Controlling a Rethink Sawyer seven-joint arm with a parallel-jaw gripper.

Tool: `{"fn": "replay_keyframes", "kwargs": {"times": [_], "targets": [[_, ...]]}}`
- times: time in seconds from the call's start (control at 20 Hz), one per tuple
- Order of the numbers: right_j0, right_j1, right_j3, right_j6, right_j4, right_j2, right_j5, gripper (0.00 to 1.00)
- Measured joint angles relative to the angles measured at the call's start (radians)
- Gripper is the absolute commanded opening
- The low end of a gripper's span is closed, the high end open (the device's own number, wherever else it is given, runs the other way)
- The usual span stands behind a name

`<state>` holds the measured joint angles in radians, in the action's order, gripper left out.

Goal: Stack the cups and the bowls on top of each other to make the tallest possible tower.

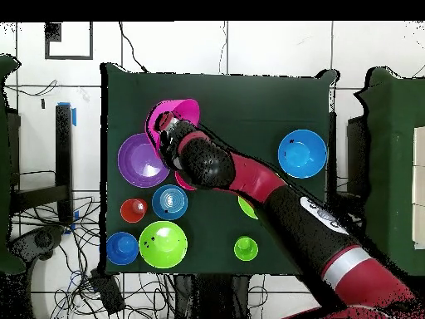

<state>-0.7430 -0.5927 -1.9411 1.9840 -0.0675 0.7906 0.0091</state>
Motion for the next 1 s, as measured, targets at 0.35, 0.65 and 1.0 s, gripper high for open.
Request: {"fn": "replay_keyframes", "kwargs": {"times": [0.35,0.65,1.0], "targets": [[-0.072,0.070,0.010,0.000,0.027,0.138,0.000,0.00],[-0.152,0.146,0.014,0.000,0.088,0.272,0.000,0.00],[-0.245,0.208,0.014,0.000,0.166,0.379,0.004,0.00]]}}
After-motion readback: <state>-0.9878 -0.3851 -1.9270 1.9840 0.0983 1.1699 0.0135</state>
